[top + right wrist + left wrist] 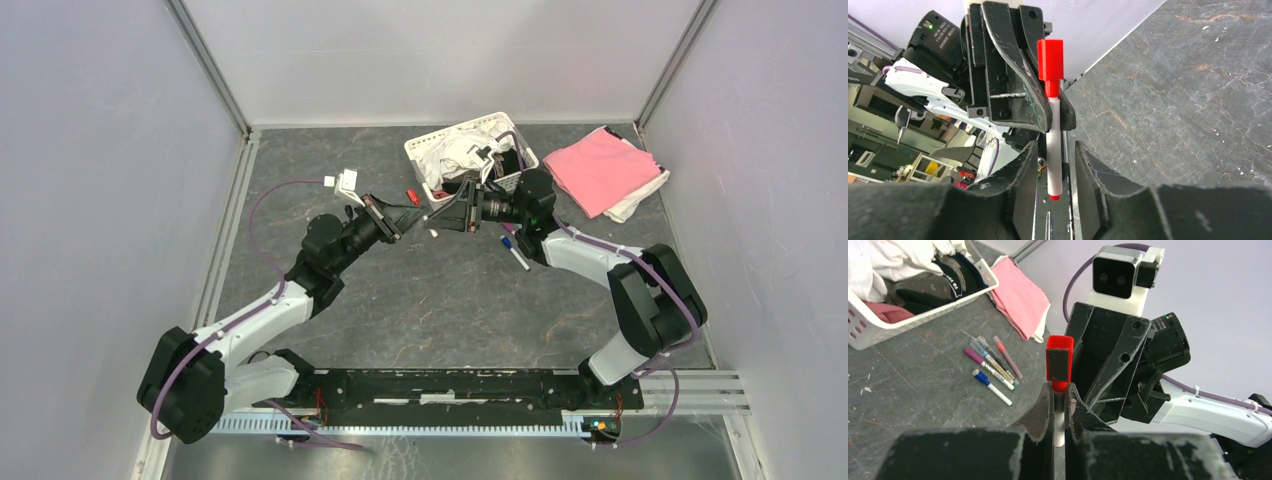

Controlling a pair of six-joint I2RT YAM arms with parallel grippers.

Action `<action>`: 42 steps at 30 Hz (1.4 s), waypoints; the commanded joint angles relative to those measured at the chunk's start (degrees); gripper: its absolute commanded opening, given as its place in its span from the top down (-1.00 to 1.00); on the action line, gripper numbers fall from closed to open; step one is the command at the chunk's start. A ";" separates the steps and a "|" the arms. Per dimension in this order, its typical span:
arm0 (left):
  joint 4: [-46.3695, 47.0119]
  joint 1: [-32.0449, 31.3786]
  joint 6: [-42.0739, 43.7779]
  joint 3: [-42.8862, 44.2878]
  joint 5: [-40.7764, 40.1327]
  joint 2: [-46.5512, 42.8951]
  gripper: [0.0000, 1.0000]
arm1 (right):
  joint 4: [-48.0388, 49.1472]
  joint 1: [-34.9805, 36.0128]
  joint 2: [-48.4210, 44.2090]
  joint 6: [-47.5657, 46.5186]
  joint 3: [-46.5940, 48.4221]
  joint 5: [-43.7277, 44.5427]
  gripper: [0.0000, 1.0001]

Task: Insert the pens into the pen caps
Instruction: Press the pen cap onto the pen.

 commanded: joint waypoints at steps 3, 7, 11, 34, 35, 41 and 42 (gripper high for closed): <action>0.13 -0.27 5.19 4.16 0.86 -0.86 0.96 | 0.27 1.06 -2.03 -2.61 0.56 -1.62 0.22; 0.69 -0.36 4.99 4.57 1.14 -0.34 0.96 | -0.47 1.62 -1.97 -3.27 1.44 -1.66 0.32; 0.73 -0.49 4.99 4.67 1.85 -0.05 0.96 | -0.12 1.63 -1.69 -2.76 2.14 -1.56 0.42; -0.08 -1.18 3.21 4.43 2.74 -0.83 0.40 | 3.22 1.72 -1.51 -0.10 1.73 -1.64 1.00; -0.75 -1.20 3.15 4.25 2.88 -1.41 0.28 | 3.41 1.69 -1.73 -0.06 1.65 -1.76 1.00; -7.98 -1.16 5.81 3.27 0.47 -7.36 -0.34 | 5.67 1.68 -2.34 0.43 1.65 -2.74 1.00; -9.42 -1.15 6.69 3.46 -0.56 -8.64 -0.40 | 5.92 1.64 -2.38 0.34 1.56 -2.95 1.00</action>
